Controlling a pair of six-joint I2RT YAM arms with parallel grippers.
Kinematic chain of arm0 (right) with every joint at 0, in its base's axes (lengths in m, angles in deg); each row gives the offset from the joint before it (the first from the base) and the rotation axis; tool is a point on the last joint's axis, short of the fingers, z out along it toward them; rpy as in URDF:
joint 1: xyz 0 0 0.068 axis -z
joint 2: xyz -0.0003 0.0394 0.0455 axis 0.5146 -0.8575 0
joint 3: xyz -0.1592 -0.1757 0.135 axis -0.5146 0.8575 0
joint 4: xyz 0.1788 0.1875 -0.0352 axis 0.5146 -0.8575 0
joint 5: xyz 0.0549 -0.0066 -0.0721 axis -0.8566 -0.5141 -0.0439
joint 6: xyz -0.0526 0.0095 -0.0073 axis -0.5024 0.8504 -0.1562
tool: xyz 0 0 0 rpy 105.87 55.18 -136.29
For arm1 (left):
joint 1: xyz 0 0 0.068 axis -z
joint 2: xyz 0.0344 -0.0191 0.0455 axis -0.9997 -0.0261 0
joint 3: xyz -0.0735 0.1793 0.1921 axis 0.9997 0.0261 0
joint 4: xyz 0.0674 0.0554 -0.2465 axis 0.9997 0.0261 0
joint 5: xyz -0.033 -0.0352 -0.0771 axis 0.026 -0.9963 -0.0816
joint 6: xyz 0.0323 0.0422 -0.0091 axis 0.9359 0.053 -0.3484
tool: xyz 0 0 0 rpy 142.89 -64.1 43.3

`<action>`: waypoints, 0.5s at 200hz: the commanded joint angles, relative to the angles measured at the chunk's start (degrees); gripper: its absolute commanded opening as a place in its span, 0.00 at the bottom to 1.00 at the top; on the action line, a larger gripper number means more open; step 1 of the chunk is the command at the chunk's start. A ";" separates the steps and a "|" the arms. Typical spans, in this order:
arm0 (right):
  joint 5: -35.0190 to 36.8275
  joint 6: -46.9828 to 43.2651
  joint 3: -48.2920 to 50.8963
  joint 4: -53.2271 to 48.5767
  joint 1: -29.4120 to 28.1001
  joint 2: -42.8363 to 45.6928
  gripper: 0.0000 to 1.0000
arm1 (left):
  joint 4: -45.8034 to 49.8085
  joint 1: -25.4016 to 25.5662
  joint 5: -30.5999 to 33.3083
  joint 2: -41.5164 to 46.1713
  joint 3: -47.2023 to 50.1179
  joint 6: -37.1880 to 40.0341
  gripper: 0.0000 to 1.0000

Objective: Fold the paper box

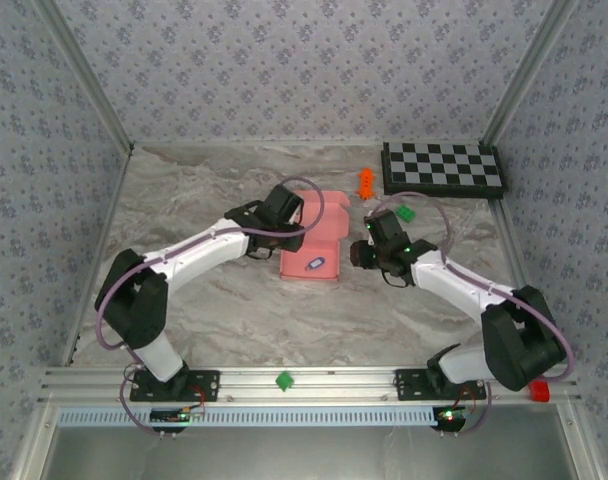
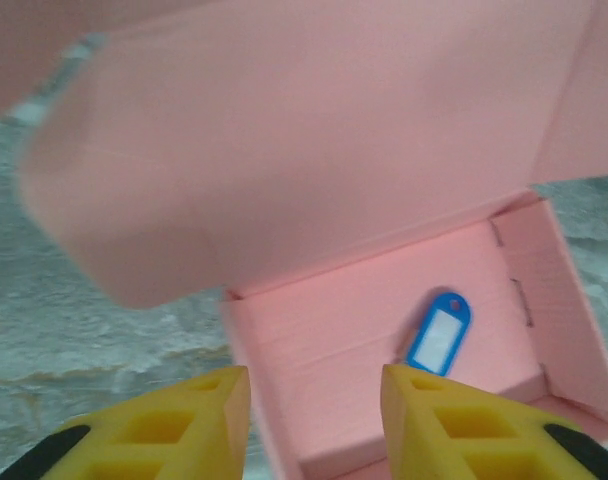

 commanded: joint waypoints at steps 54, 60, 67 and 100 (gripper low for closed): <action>-7.76 -8.80 -8.74 -3.07 4.94 -1.24 0.51 | 3.54 -9.63 -3.95 1.80 -3.78 12.03 0.53; -8.32 -9.19 -9.67 -3.33 5.38 -1.92 0.51 | 3.62 -10.75 -5.95 1.39 -4.30 12.28 0.54; -8.86 -9.35 -10.71 -3.66 5.80 -2.74 0.52 | 3.63 -12.08 -8.62 0.89 -4.89 12.73 0.54; -11.58 -10.14 -14.67 -3.80 7.34 -6.45 0.53 | 3.39 -15.53 -16.53 -1.35 -7.34 15.18 0.58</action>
